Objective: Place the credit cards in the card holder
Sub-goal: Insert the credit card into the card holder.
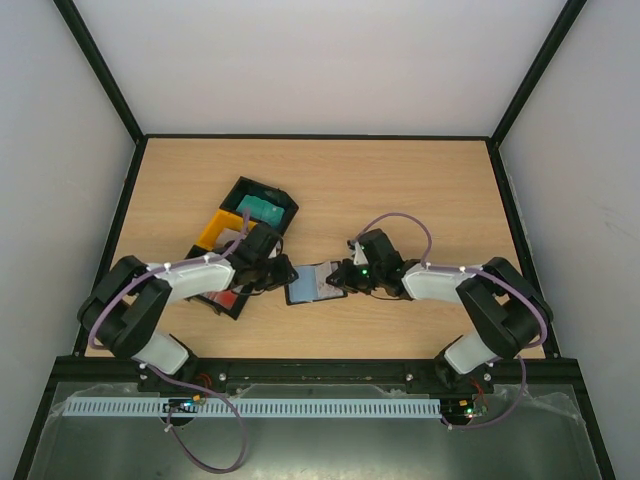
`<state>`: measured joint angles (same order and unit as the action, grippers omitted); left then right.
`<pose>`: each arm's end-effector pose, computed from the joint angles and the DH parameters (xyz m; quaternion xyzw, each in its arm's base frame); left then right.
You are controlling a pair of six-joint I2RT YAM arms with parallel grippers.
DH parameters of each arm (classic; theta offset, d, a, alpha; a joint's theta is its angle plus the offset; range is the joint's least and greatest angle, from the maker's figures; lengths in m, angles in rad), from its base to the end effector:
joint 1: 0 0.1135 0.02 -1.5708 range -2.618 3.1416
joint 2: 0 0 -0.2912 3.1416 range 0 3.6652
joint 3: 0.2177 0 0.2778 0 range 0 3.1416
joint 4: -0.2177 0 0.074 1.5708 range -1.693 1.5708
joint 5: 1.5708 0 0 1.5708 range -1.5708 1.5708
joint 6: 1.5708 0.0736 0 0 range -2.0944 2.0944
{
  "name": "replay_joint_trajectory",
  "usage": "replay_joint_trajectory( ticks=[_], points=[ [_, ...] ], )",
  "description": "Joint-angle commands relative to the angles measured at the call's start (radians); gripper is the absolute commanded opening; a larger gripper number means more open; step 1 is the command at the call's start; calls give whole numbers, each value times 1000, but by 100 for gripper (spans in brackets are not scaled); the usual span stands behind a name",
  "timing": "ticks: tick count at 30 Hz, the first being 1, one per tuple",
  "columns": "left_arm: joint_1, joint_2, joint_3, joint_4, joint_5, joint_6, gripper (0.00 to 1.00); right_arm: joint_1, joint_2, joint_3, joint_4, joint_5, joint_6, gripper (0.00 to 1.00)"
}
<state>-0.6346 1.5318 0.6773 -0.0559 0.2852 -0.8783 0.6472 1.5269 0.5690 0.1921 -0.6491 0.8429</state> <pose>0.2460 -0.2068 0.1251 -0.0681 0.9350 -0.3181 0.1411 0.2188 0.2212 0.1251 -0.0391 0.8801 0.4674 0.0740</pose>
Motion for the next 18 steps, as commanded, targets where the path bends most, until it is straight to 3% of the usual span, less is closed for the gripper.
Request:
replay_joint_trajectory(
  ticks=[1,6,11,18],
  points=[
    [-26,-66,19,-110,-73,-12,38,-3,-26,-14,48,20,21,2],
    [-45,-63,-14,-82,-84,-27,44,-2,1,-7,71,9,34,2],
    [-64,-8,-32,-46,-77,-15,41,7,47,32,37,34,32,2],
    [-66,33,-25,-117,-133,11,37,57,124,69,22,83,7,2]
  ],
)
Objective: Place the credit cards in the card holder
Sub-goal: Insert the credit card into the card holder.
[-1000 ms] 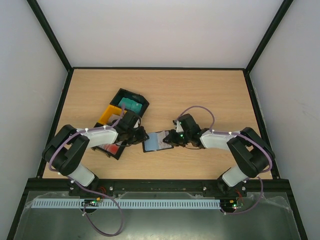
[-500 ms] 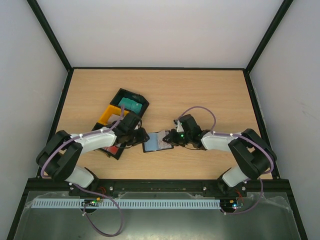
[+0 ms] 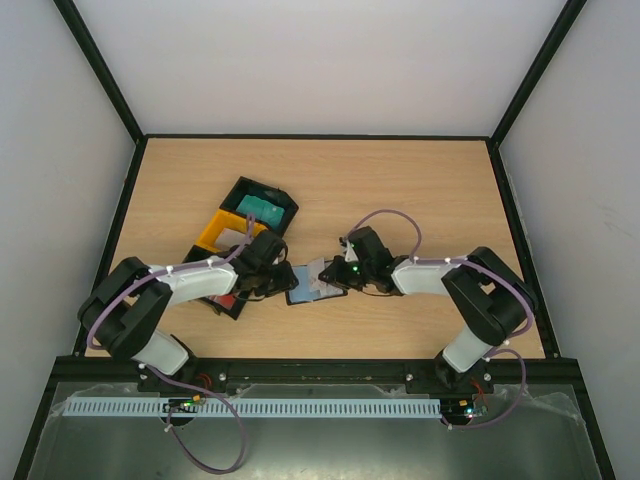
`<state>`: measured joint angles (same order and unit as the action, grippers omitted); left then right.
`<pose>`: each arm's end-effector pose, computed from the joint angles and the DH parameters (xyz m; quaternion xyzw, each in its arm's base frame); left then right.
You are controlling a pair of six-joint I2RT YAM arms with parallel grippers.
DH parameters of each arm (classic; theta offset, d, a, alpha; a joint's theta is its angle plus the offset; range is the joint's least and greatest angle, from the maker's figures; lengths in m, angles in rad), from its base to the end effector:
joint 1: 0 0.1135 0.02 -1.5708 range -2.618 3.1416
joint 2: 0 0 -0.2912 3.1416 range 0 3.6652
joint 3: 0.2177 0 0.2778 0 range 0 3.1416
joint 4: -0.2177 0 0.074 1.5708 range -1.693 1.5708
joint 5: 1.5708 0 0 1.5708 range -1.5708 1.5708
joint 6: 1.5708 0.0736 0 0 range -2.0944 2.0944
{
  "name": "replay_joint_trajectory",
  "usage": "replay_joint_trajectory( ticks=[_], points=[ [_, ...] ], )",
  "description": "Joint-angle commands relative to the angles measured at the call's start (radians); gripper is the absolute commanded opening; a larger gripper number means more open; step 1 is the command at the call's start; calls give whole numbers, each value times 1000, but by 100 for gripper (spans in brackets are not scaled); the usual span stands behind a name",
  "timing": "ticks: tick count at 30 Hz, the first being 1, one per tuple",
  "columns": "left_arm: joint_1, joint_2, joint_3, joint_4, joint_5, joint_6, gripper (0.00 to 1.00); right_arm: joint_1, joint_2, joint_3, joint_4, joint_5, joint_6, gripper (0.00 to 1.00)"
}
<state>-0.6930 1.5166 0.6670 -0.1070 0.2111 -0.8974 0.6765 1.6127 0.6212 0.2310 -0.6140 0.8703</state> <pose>0.2306 -0.2115 0.1209 -0.0650 0.9462 -0.2850 0.1388 0.2293 0.2385 0.1178 -0.0338 0.8835 0.4612 0.0748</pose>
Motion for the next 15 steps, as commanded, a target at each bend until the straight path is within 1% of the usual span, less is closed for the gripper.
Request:
replay_joint_trajectory(
  ticks=[1,3,6,11,15],
  points=[
    [-8,48,-24,-60,-63,37,35,30,43,0,21,35,-9,2],
    [-9,49,-61,-32,-71,42,31,40,54,-29,76,33,6,2],
    [-8,51,-102,17,-83,35,27,53,51,-67,94,45,1,2],
    [-11,21,-137,93,-79,-1,27,59,33,-98,62,37,-31,2],
    [-13,18,-127,92,-82,-3,26,63,38,-98,20,27,-64,2]
  ],
)
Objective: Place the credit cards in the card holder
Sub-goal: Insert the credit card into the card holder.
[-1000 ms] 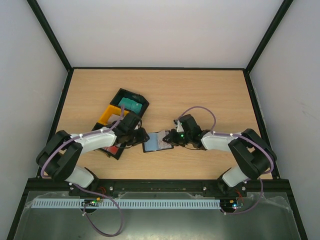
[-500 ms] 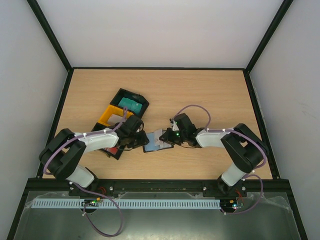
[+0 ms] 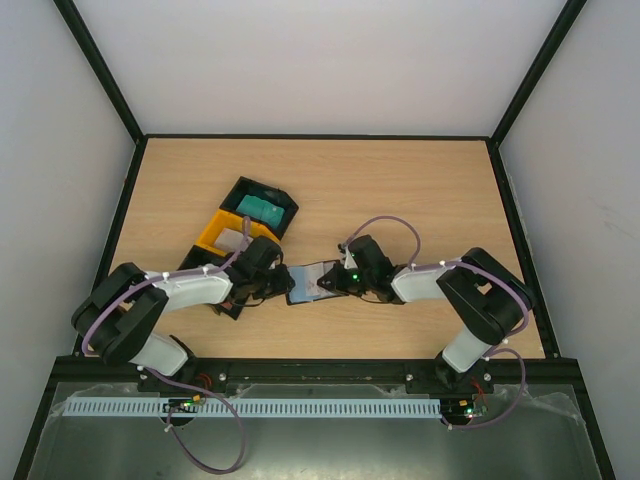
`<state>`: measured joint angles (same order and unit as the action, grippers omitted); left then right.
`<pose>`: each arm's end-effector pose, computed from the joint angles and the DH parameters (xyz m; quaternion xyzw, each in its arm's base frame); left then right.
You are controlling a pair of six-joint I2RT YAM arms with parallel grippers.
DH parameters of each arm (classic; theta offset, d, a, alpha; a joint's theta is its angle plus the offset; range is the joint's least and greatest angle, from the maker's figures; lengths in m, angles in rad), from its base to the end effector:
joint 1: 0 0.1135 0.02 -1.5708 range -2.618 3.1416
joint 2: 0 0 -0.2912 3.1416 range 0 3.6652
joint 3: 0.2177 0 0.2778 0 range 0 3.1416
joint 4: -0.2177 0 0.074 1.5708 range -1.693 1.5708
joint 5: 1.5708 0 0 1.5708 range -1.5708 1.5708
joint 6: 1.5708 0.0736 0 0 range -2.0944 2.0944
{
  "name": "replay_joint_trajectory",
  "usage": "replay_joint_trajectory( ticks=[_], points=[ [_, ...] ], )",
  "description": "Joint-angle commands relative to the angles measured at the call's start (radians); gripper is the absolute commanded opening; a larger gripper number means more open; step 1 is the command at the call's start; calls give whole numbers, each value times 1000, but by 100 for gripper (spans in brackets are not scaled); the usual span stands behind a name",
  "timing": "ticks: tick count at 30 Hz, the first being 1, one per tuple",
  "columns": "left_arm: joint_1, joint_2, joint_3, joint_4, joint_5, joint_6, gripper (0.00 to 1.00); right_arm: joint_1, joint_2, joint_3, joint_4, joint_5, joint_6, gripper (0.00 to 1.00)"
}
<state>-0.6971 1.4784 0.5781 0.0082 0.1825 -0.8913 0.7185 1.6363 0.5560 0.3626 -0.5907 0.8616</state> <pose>0.2219 -0.2032 0.1143 -0.0608 0.9376 -0.2967 0.1710 0.2151 0.2425 0.1042 -0.0578 0.8774 0.4677 0.0903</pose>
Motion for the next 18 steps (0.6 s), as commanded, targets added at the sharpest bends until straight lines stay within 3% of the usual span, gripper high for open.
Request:
replay_joint_trajectory(
  ticks=[1,5,11,18],
  points=[
    [-8,52,-35,-29,-57,-7,25,21,12,-40,-108,-3,-61,2],
    [-8,36,-33,-55,-78,1,21,23,18,-51,-87,-42,-64,2],
    [-13,23,-58,-39,-64,5,3,43,64,-34,-29,-65,-33,2],
    [-22,16,-80,-16,-45,-3,2,60,105,-33,38,-45,15,2]
  ],
)
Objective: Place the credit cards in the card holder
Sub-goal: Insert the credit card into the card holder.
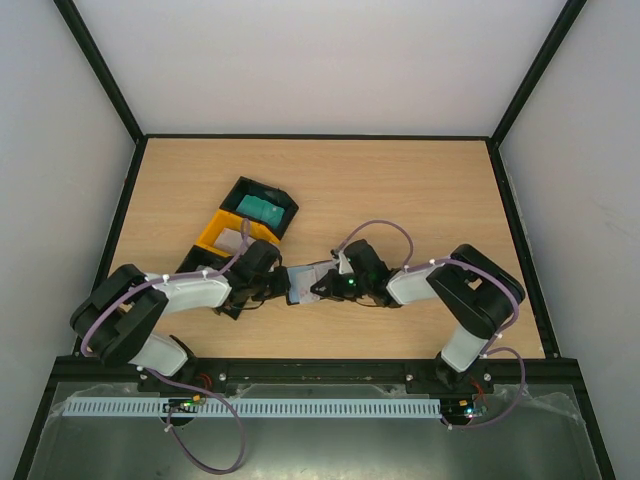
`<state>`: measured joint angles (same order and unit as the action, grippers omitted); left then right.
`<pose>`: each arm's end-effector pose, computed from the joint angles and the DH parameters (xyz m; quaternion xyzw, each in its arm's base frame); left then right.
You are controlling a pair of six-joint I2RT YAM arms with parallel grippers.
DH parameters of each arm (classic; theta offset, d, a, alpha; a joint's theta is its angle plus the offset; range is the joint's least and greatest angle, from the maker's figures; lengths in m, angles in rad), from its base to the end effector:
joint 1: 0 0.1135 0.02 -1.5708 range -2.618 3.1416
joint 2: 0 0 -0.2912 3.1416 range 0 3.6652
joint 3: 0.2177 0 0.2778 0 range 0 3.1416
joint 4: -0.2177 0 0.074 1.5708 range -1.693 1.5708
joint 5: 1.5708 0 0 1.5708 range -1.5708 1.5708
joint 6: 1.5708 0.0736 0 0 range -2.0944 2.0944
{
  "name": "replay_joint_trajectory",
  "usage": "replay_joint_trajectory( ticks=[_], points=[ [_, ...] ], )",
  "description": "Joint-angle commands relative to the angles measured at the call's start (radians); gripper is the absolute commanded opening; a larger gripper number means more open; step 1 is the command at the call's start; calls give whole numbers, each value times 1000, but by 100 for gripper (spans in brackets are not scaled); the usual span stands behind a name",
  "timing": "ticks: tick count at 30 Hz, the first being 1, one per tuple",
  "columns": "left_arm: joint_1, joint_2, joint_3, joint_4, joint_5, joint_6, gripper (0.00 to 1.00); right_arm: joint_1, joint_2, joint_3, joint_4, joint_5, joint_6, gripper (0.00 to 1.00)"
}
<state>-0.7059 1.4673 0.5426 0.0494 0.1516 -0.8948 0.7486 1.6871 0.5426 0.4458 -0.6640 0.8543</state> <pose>0.2174 -0.1999 0.1100 -0.0627 0.9357 -0.2934 0.1856 0.2048 0.2521 0.0957 -0.0922 0.8630 0.4924 0.0656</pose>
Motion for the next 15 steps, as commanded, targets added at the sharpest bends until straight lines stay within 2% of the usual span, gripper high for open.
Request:
replay_joint_trajectory(
  ticks=[1,15],
  points=[
    [-13,27,-45,-58,-12,0,2,30,54,-26,-30,36,33,2],
    [-19,20,-53,-50,-12,0,2,32,74,46,-58,67,35,2]
  ],
)
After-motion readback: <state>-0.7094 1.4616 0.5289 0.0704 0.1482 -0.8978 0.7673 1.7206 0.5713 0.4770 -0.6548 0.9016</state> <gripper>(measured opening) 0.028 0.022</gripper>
